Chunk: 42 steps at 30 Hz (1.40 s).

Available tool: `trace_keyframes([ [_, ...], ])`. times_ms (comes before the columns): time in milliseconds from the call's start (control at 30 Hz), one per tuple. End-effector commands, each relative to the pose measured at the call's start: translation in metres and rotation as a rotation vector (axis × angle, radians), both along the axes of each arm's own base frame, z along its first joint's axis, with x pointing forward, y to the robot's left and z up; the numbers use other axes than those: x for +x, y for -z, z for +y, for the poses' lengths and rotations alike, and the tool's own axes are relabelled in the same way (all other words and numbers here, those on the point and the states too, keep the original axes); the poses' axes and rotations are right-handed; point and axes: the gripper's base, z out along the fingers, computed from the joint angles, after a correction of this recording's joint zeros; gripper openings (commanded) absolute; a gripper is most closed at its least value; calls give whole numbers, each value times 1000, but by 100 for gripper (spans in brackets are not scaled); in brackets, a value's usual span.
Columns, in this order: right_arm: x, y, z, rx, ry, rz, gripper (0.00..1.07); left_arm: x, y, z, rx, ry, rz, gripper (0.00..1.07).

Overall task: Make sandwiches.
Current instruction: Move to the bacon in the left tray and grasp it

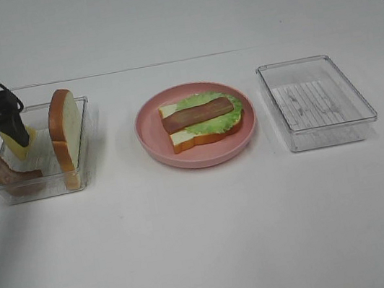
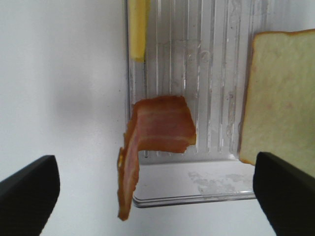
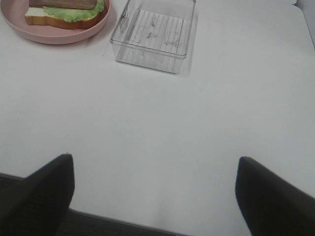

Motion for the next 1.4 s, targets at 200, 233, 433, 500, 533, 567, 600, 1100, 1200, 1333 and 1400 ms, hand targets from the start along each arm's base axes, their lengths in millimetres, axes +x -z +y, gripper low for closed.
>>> trace_keyframes([
  [200,-5,0,0,-6,-3,-37,87,1,5,0,29,15,19,100],
  [233,-5,0,0,-6,-3,-37,87,1,5,0,29,15,19,100],
  [433,-5,0,0,-6,-3,-37,87,1,5,3,63,34,15,99],
  [500,-5,0,0,-6,-3,-37,87,2,5,3,66,34,10,99],
  [533,-5,0,0,-6,-3,-37,87,2,5,3,66,31,8,98],
  [567,-5,0,0,-6,-3,-37,87,3,5,3,63,14,0,97],
  [600,-5,0,0,-6,-3,-37,87,3,5,3,63,14,0,97],
  [1100,-5,0,0,-6,-3,-37,87,6,4,5,62,-87,-21,43],
  [1200,-5,0,0,-6,-3,-37,87,5,5,6,64,-89,-19,21],
  [1333,-5,0,0,-6,-3,-37,87,5,5,6,63,-90,-19,10],
  [1400,-5,0,0,-6,-3,-37,87,5,5,6,63,-90,-19,8],
])
